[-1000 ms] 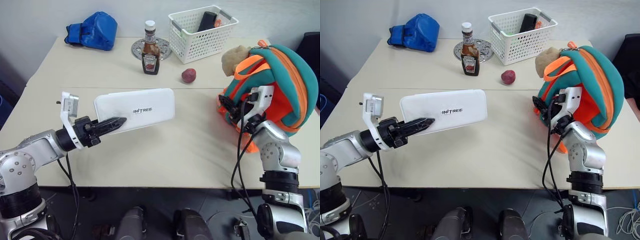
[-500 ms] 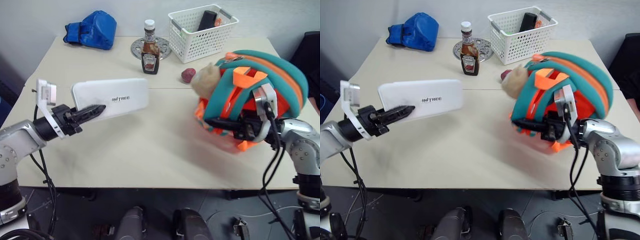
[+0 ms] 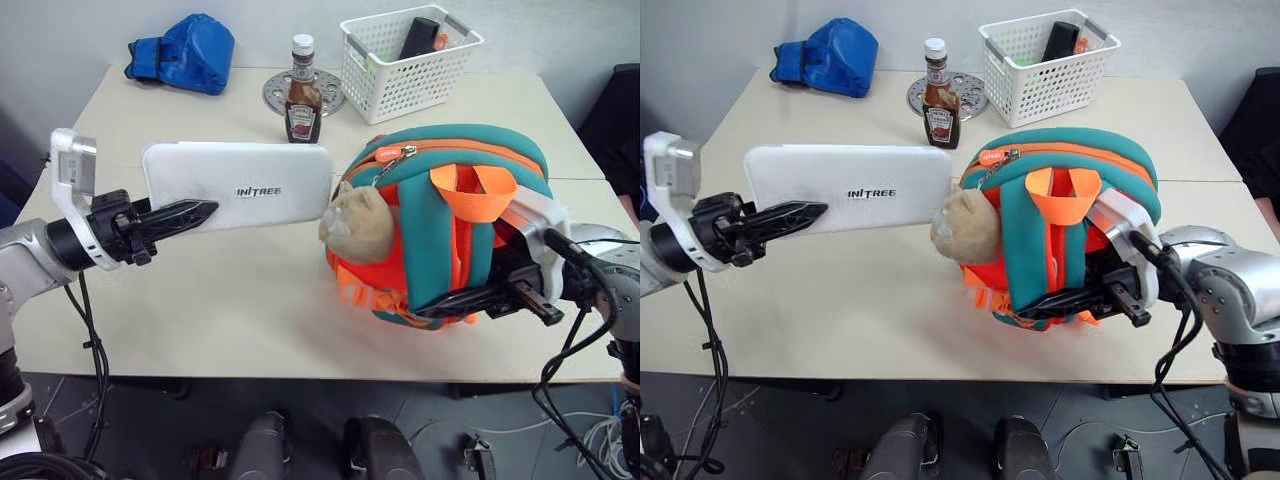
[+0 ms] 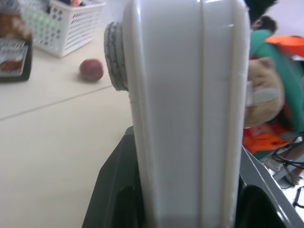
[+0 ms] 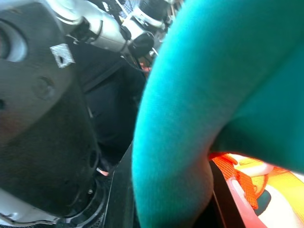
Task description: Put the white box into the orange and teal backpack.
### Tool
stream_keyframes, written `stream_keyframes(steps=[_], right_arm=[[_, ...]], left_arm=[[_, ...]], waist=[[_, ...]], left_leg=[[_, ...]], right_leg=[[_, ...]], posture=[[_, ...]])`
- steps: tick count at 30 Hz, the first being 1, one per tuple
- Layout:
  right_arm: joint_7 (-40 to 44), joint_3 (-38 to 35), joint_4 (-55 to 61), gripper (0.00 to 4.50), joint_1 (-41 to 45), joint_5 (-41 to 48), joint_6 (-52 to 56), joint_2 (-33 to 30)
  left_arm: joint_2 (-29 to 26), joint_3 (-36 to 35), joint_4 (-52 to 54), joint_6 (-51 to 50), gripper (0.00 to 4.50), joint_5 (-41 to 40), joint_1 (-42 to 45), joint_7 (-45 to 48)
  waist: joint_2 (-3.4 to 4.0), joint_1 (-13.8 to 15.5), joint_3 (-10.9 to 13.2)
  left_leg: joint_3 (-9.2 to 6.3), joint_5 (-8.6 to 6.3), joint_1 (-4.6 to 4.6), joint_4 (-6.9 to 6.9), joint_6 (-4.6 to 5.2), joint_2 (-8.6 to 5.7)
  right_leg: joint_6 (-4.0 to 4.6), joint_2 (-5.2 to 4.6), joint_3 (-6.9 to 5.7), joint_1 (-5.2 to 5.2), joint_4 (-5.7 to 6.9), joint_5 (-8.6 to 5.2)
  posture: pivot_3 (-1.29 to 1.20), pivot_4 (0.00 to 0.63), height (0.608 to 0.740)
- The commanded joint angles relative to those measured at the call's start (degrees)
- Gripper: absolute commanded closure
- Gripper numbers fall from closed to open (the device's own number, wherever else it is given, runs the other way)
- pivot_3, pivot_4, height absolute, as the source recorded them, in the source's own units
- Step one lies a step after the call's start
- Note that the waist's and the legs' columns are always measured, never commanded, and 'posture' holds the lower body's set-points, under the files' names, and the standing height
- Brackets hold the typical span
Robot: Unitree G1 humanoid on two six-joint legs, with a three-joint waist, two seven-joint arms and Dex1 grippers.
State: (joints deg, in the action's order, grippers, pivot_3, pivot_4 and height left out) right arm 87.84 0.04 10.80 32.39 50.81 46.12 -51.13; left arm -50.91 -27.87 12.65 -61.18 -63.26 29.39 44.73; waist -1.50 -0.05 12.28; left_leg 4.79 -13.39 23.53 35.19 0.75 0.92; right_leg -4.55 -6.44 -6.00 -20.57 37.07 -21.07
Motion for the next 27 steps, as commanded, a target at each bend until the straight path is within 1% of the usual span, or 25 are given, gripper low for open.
stream_keyframes(steps=[1,5,8,12,15,18,24,27], right_arm=[[2.0,0.7,-0.8,4.49,1.0,-0.8,-1.1,0.2],[2.5,1.4,-1.4,4.49,1.0,-1.5,-1.4,0.2],[2.6,1.6,-1.5,4.49,1.0,-1.4,-1.1,0.0],[2.6,1.2,-0.6,4.49,0.0,-0.8,-0.4,-0.7],[2.7,0.8,0.1,4.49,-0.7,-0.5,0.0,-1.3],[2.3,0.5,0.1,4.49,-0.8,-0.3,0.4,-1.3],[2.0,0.7,-0.8,4.49,0.2,-0.7,0.9,-0.9],[2.0,1.1,-1.4,4.49,0.9,-1.1,1.0,-0.6]], left_arm=[[-2.4,0.4,-0.7,2.3,3.12,-1.6,6.0,3.3],[-3.7,5.9,-3.2,5.7,3.12,3.8,10.3,7.3],[-4.4,12.0,-7.3,11.4,3.12,10.9,12.6,12.0],[-5.3,17.1,-12.6,17.5,3.12,17.5,14.9,18.5],[-5.5,19.2,-16.2,18.9,3.12,19.4,17.9,22.8],[-5.4,21.4,-17.5,19.7,3.12,21.1,19.4,27.0],[-4.5,28.2,-20.3,25.6,3.12,29.0,22.8,33.5],[-3.3,31.5,-24.0,29.6,3.12,33.6,26.7,36.2]], waist=[[-0.01,0.0,0.0],[-0.01,0.0,0.0],[-0.01,0.0,0.0],[-0.01,-0.1,0.0],[-0.02,0.0,0.0],[-0.02,0.0,0.0],[-0.02,0.0,0.0],[-0.02,0.0,0.0]], left_leg=[[0.0,0.01,0.02,0.0,0.01,0.0],[0.04,0.03,0.01,0.07,0.05,-0.03],[0.09,0.04,-0.01,0.08,0.05,-0.02],[0.33,0.05,-0.05,0.08,0.04,0.02],[0.35,0.04,-0.04,0.09,0.07,0.03],[0.36,0.02,-0.02,0.11,0.11,0.03],[0.37,0.01,-0.03,0.17,0.13,0.03],[0.39,-0.01,-0.01,0.31,0.17,0.03]], right_leg=[[0.0,0.0,-0.01,0.0,-0.01,0.0],[-0.01,0.01,0.01,0.03,0.01,0.01],[-0.01,0.02,0.02,0.02,0.03,0.01],[-0.01,0.04,0.04,-0.04,0.03,0.0],[-0.01,0.02,0.05,-0.05,0.03,0.01],[-0.01,0.0,0.05,-0.05,0.01,0.01],[-0.02,0.0,0.03,-0.05,0.06,0.01],[-0.02,0.01,0.03,-0.05,0.09,0.01]], posture=[[0.0,0.15,0.74],[0.0,0.15,0.74],[0.0,0.15,0.74],[0.0,0.15,0.74],[0.0,0.15,0.74],[0.0,0.15,0.74],[0.0,0.15,0.74],[0.0,0.15,0.74]])
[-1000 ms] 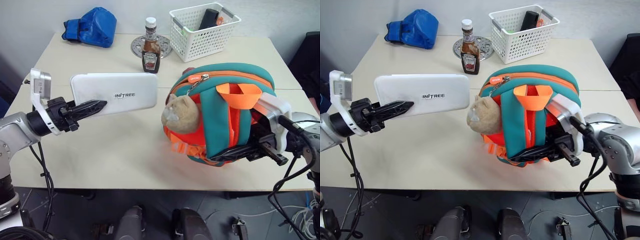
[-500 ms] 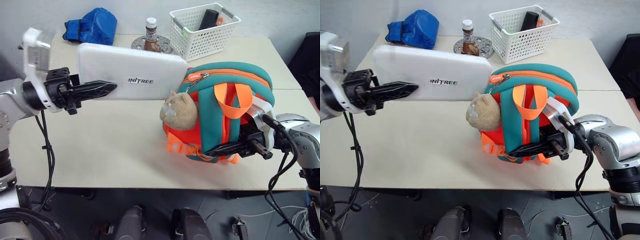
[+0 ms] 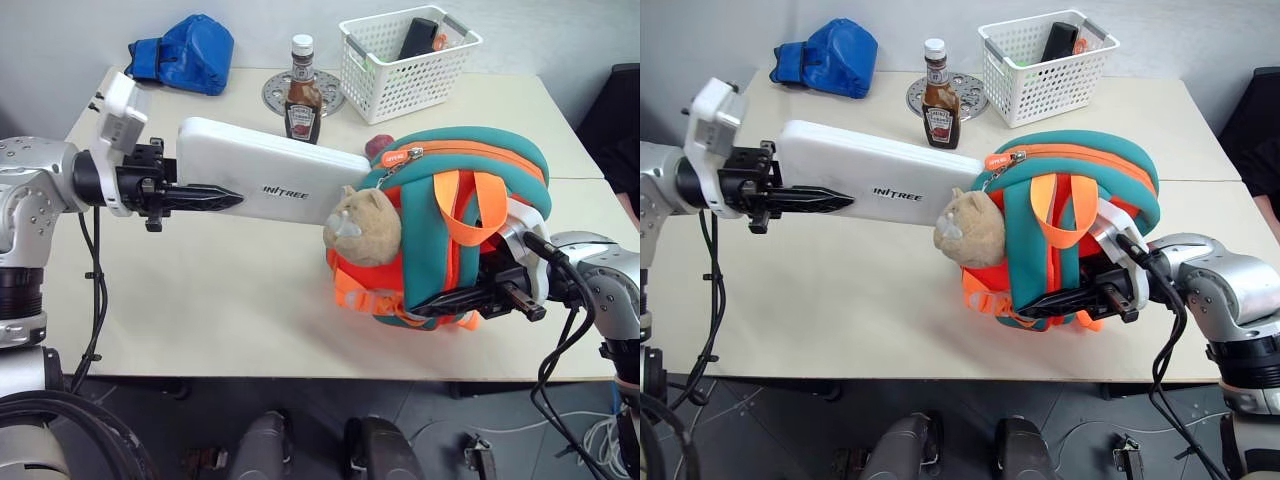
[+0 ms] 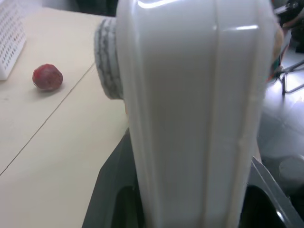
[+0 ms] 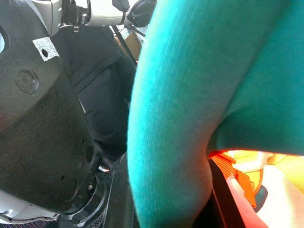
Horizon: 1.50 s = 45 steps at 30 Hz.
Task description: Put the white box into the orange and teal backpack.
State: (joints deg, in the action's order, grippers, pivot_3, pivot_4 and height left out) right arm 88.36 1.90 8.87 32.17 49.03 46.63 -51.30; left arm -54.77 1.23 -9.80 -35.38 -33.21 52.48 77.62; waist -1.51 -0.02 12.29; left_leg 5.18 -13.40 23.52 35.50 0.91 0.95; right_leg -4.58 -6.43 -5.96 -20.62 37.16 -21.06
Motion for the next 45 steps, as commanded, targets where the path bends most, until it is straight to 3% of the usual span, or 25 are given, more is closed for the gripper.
stream_keyframes(steps=[1,9,20,26,33,38,45], right_arm=[[1.4,-0.6,0.4,4.49,1.4,0.6,0.5,-0.3],[0.5,0.2,0.0,4.49,2.4,0.0,0.5,1.0],[-0.4,1.1,-0.4,4.49,2.4,-2.6,-0.7,3.0],[-1.4,1.2,-0.3,4.49,2.0,-3.6,-1.0,3.8],[-0.9,0.9,-1.6,4.49,1.8,-4.6,-1.1,3.9],[-1.1,0.5,-0.8,4.49,0.7,-4.4,-1.1,3.7],[-1.3,0.3,-0.2,4.49,-0.1,-4.3,-1.2,3.5]], left_arm=[[1.0,3.2,-2.7,4.8,3.12,4.8,5.0,4.1],[2.6,8.0,-12.5,13.4,3.12,13.7,16.1,12.3],[6.9,9.0,-19.4,11.2,3.12,12.5,24.8,14.8],[10.5,5.9,-19.0,6.6,3.12,9.3,24.7,13.1],[6.5,6.0,-19.3,4.9,3.12,9.0,24.3,14.9],[4.9,8.0,-16.3,10.3,3.12,12.7,16.2,12.7],[7.9,5.7,-13.0,9.1,3.12,11.9,11.0,8.0]], waist=[[0.0,0.0,0.0],[-0.01,-0.1,0.0],[-0.02,0.0,0.0],[-0.03,0.0,0.0],[-0.03,-0.3,0.0],[-0.02,-0.3,0.0],[-0.03,0.0,0.0]], left_leg=[[0.0,-0.01,0.02,0.06,0.02,0.01],[0.18,-0.06,0.69,0.77,0.3,-0.01],[0.16,-0.04,0.77,0.96,0.35,-0.02],[0.16,-0.04,0.78,1.03,0.35,-0.01],[0.17,-0.03,0.78,1.05,0.35,0.0],[0.18,-0.03,0.75,1.07,0.35,-0.01],[0.07,-0.09,0.91,1.48,0.44,0.02]], right_leg=[[0.0,0.0,0.0,0.0,0.02,0.0],[-0.08,-0.04,0.02,-0.6,0.49,0.02],[-0.22,-0.1,0.03,-0.76,0.79,0.11],[-0.27,-0.1,0.03,-0.75,0.83,0.14],[-0.28,-0.08,0.03,-0.81,0.91,0.14],[-0.28,-0.1,0.06,-0.79,0.93,0.14],[-0.28,-0.12,0.11,-0.78,1.1,0.14]], posture=[[0.0,0.15,0.74],[0.0,0.15,0.74],[0.0,0.15,0.74],[0.0,0.15,0.74],[0.0,0.15,0.74],[0.0,0.15,0.74],[0.0,0.15,0.74]])
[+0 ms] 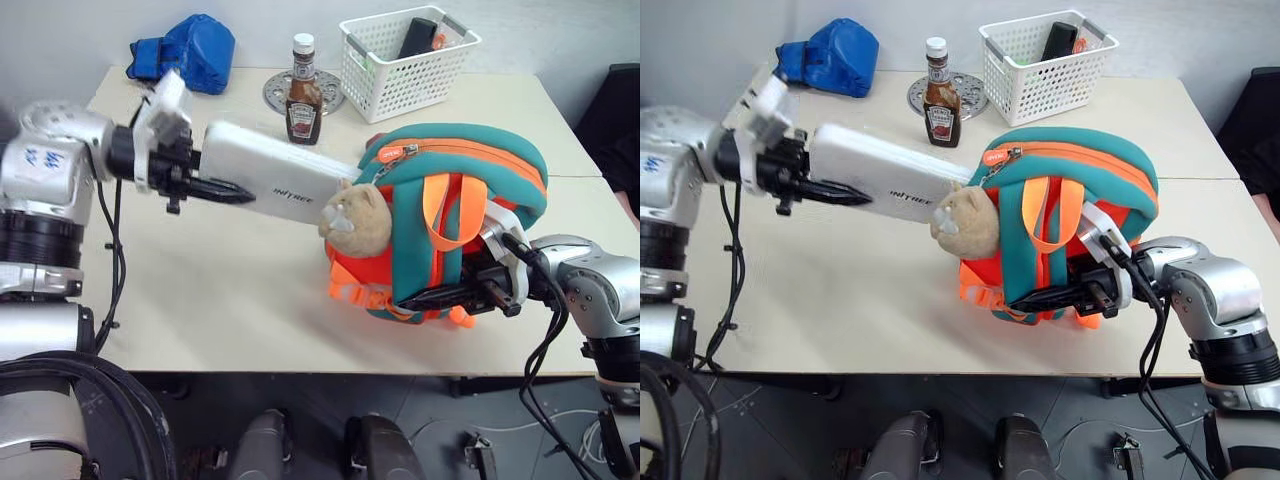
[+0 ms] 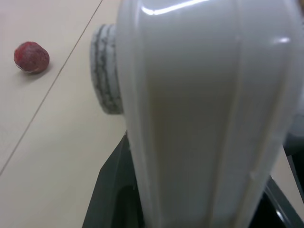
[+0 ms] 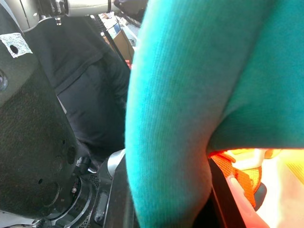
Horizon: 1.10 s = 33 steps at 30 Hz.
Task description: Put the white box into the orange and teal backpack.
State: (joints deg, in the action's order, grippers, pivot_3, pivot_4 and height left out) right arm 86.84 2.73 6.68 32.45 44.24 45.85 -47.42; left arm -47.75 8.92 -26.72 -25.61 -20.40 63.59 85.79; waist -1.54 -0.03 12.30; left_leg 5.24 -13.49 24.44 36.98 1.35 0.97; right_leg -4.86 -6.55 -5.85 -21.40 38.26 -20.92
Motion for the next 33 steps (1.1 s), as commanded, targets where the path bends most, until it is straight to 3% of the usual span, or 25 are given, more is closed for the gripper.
stream_keyframes(steps=[1,5,17,25,33], right_arm=[[0.2,-0.5,2.0,4.49,-0.4,0.5,-0.4,-0.5],[0.7,-0.3,1.7,4.49,-0.3,0.2,-0.7,-0.8],[0.6,0.0,1.5,4.49,0.1,-0.2,-1.0,-0.6],[0.5,-0.1,1.4,4.49,0.1,-0.2,-0.9,-0.6],[0.9,0.4,1.1,4.49,0.9,-0.2,-0.8,-0.4]], left_arm=[[1.4,-2.5,4.2,-1.2,3.12,-1.4,-0.2,-0.4],[2.4,-3.4,4.0,-2.5,3.12,-1.9,2.0,1.3],[5.6,-6.3,-9.4,-3.0,3.12,-2.3,17.5,3.1],[7.7,-3.8,-2.3,-1.1,3.12,-1.3,8.5,2.8],[15.0,-2.4,-3.6,6.5,3.12,2.8,3.3,-2.7]], waist=[[0.0,0.1,0.0],[0.0,0.0,0.0],[-0.01,-0.2,0.0],[-0.01,-0.1,0.0],[-0.01,0.7,0.0]], left_leg=[[-0.02,-0.02,0.02,0.04,0.03,-0.01],[0.01,-0.06,0.04,0.09,0.09,-0.04],[0.09,-0.06,0.15,0.14,0.11,-0.06],[0.08,-0.06,0.11,0.19,0.11,-0.05],[0.0,-0.08,0.12,0.31,0.15,-0.08]], right_leg=[[-0.07,-0.02,0.01,0.01,-0.01,0.04],[-0.15,-0.03,0.02,0.03,-0.05,0.08],[-0.22,0.02,-0.14,-0.11,0.01,0.12],[-0.22,-0.01,-0.08,-0.09,0.07,0.12],[-0.29,-0.05,-0.04,0.03,0.04,0.16]], posture=[[0.0,0.15,0.74],[0.0,0.15,0.74],[0.0,0.15,0.74],[0.0,0.15,0.74],[0.0,0.15,0.74]])
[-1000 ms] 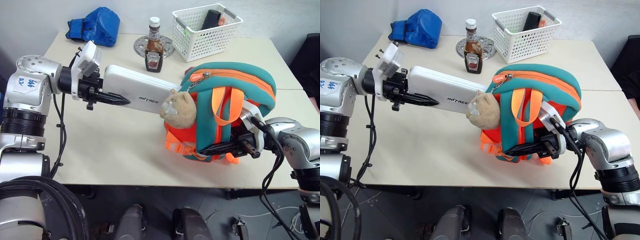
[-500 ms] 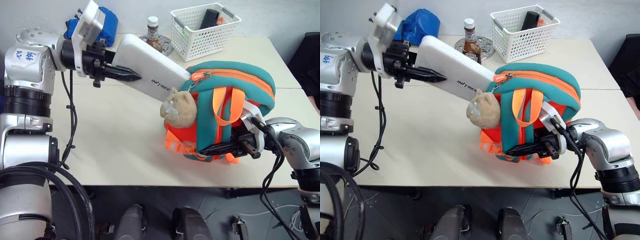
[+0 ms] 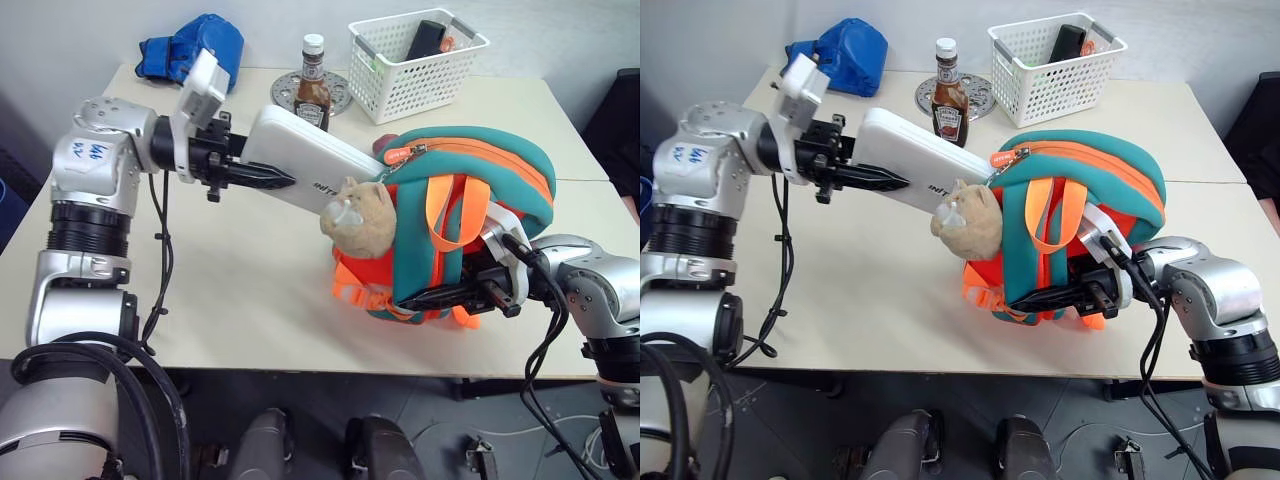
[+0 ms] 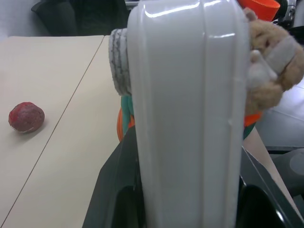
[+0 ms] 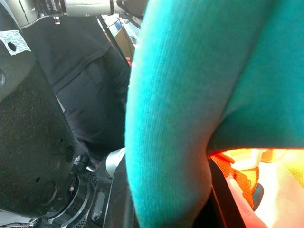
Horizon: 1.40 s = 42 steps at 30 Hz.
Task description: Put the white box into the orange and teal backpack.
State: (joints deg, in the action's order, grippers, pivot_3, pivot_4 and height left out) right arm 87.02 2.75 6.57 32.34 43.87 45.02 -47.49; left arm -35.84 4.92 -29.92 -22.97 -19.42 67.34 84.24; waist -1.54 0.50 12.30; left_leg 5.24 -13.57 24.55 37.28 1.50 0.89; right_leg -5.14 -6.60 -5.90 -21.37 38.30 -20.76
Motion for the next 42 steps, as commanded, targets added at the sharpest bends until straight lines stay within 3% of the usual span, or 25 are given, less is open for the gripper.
stream_keyframes(steps=[1,10,21,27,32,37,42], right_arm=[[0.8,0.4,1.2,4.49,1.0,0.1,0.0,-0.3],[0.2,0.7,1.5,4.49,0.8,0.3,0.0,-0.2],[-2.3,0.5,1.5,4.49,1.3,0.9,0.3,2.4],[-4.4,0.4,1.5,4.49,0.6,0.4,-0.5,3.7],[-5.5,0.5,0.6,4.5,0.7,-0.2,-1.1,4.7],[-6.1,0.6,-0.7,4.5,1.1,-0.6,-1.7,5.3],[-8.0,0.6,-3.1,4.5,1.8,-2.6,-3.0,6.7]], left_arm=[[4.0,1.6,-1.1,4.6,3.12,2.2,-0.4,-1.4],[7.2,0.8,-8.0,9.1,3.12,4.3,2.1,-2.8],[20.1,1.8,-9.9,8.2,3.12,6.2,0.6,-13.4],[22.9,2.2,-12.7,8.5,3.12,7.2,0.4,-16.0],[23.1,2.3,-13.3,8.3,1.57,7.4,0.5,-16.0],[17.7,1.4,-5.8,4.8,0.18,6.2,-1.7,-13.2],[8.1,-1.0,9.0,-3.3,0.04,1.6,-6.1,-8.8]], waist=[[-0.01,0.3,0.0],[0.0,-0.7,0.0],[0.0,-0.4,0.0],[0.0,-0.7,0.0],[0.0,-0.5,0.0],[0.01,-0.9,0.0],[0.02,-1.4,0.0]], left_leg=[[0.0,0.0,0.0,0.03,0.01,0.0],[0.11,0.01,-0.03,-0.09,0.0,0.04],[0.05,-0.02,-0.01,0.01,0.05,-0.01],[0.08,0.0,-0.03,-0.05,0.02,0.02],[0.08,-0.01,-0.03,0.01,0.03,0.0],[0.09,-0.01,-0.04,-0.03,0.03,0.02],[0.08,0.02,-0.06,-0.1,-0.02,0.06]], right_leg=[[-0.01,0.0,-0.01,0.02,0.0,0.01],[-0.02,0.06,-0.2,-0.1,0.05,0.02],[-0.07,-0.01,-0.13,0.0,-0.01,0.05],[-0.06,0.03,-0.19,-0.06,0.02,0.05],[-0.06,0.01,-0.18,-0.02,-0.01,0.05],[-0.06,0.03,-0.18,-0.04,0.01,0.05],[-0.05,0.05,-0.1,-0.06,0.03,0.05]], posture=[[0.0,0.15,0.74],[0.0,0.15,0.74],[0.0,0.15,0.74],[0.0,0.15,0.74],[0.0,0.15,0.74],[0.0,0.15,0.74],[0.0,0.15,0.74]])
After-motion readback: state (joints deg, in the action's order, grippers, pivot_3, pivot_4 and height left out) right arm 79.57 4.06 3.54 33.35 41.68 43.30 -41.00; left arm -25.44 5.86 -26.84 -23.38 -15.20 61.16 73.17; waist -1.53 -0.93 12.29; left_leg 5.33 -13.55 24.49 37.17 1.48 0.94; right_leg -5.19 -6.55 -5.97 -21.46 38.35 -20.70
